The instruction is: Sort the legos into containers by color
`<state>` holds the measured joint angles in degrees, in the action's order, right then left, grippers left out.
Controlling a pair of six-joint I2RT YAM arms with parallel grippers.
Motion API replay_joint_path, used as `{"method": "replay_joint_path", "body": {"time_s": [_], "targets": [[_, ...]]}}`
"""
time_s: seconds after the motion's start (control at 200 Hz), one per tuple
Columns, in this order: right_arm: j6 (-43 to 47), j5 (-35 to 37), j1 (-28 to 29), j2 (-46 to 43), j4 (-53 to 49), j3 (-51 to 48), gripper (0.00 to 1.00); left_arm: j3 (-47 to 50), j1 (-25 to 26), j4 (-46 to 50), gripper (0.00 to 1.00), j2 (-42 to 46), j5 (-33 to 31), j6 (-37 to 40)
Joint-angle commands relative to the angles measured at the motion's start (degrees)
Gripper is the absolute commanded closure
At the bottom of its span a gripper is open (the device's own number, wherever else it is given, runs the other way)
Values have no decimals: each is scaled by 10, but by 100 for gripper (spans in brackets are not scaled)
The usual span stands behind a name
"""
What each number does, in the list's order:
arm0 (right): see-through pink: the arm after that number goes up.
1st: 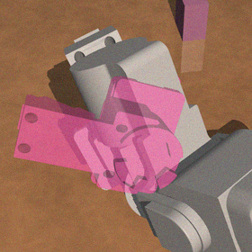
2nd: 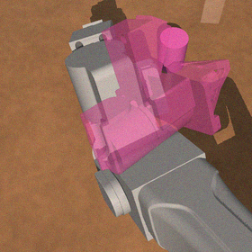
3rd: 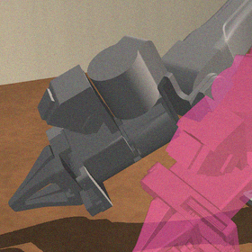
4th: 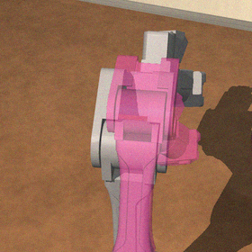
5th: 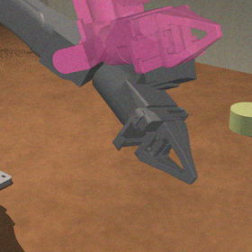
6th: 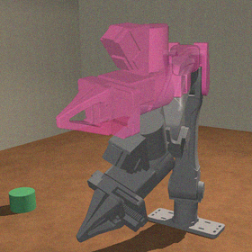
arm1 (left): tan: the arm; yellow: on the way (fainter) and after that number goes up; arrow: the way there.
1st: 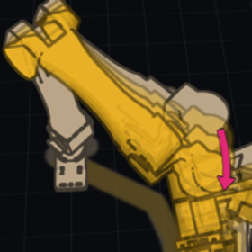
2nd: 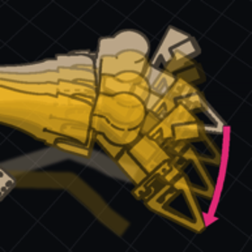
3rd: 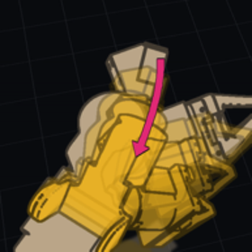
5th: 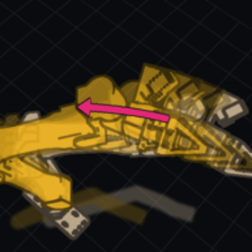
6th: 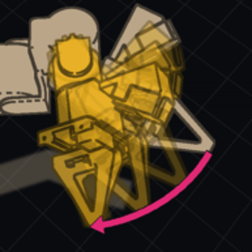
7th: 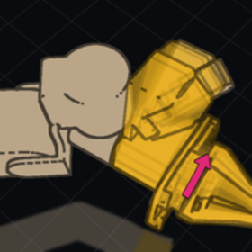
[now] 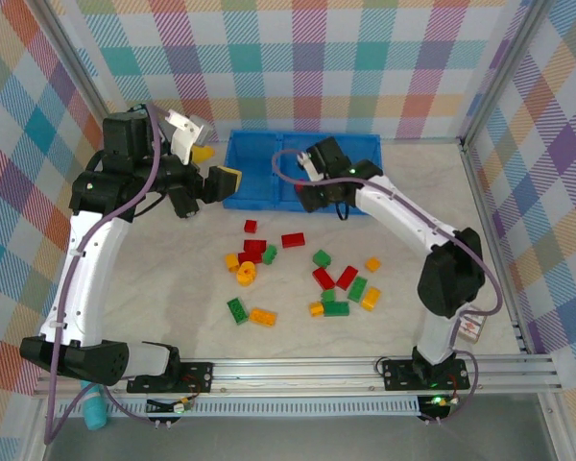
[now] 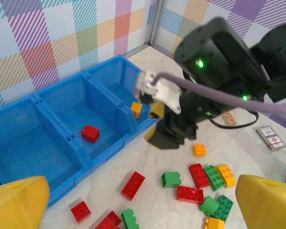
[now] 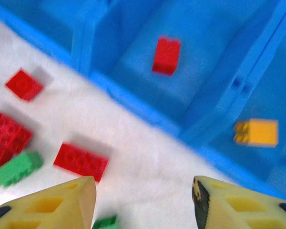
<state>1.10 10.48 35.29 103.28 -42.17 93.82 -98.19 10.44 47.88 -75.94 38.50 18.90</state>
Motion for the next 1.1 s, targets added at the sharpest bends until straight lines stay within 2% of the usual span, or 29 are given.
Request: {"method": "replay_joint_path", "body": {"time_s": [0.0, 0.235, 0.645, 0.825, 0.96, 1.095], "targets": [[-46, -56, 3, -9, -25, -78, 39, -2, 4, -14, 0, 6, 14, -4], [-76, -121, 3, -8, 25, -162, 28, -2, 4, -14, 0, -3, 9, -4], [-74, -120, 7, 53, 31, -179, 24, 16, 3, -23, 0, -1, -4, -4], [-75, -106, 8, 72, 22, -179, 34, 20, 0, -25, 0, 0, -4, -4], [-75, -100, 10, 86, 13, -179, 49, 24, -3, -29, 0, 0, -4, -4], [-76, -91, 10, 95, -2, -174, 58, 26, -7, -31, 0, 1, -2, -5]]}}
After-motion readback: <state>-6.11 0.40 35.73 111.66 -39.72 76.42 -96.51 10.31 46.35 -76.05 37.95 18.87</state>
